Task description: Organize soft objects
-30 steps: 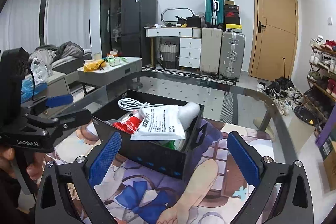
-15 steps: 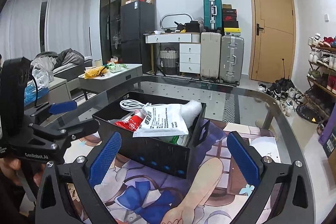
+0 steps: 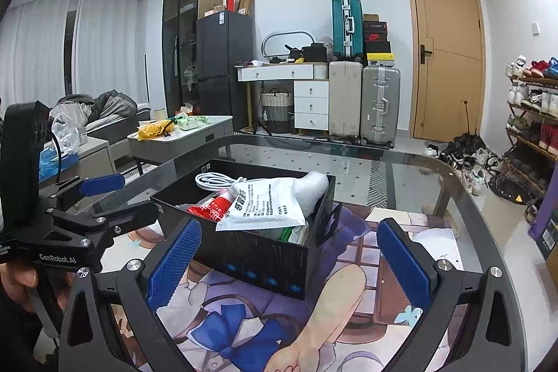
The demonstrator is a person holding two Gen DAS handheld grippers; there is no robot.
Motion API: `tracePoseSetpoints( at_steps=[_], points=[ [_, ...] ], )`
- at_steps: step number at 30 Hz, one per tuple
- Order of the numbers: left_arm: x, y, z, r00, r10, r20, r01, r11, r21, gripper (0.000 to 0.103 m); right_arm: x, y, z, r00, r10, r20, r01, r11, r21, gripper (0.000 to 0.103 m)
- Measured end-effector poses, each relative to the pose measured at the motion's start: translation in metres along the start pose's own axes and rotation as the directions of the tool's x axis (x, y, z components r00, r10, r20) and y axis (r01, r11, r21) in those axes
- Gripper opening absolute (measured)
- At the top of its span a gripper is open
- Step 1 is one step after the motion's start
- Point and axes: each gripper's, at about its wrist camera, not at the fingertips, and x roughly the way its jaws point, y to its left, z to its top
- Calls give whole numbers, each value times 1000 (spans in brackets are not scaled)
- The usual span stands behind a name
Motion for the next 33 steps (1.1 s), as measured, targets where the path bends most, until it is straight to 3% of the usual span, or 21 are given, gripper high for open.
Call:
tracePoseSetpoints(
  at_steps=[13,33],
  points=[
    [-5,-9,-4,999,37,25,-38,998,40,103,0,0,0,1000,-1,-3,1,1000,2,102],
    [-5,-10,-3,999,43,26,-44,999,27,103,-1,1,-1,1000,-1,0,1,1000,-3,102]
  ],
)
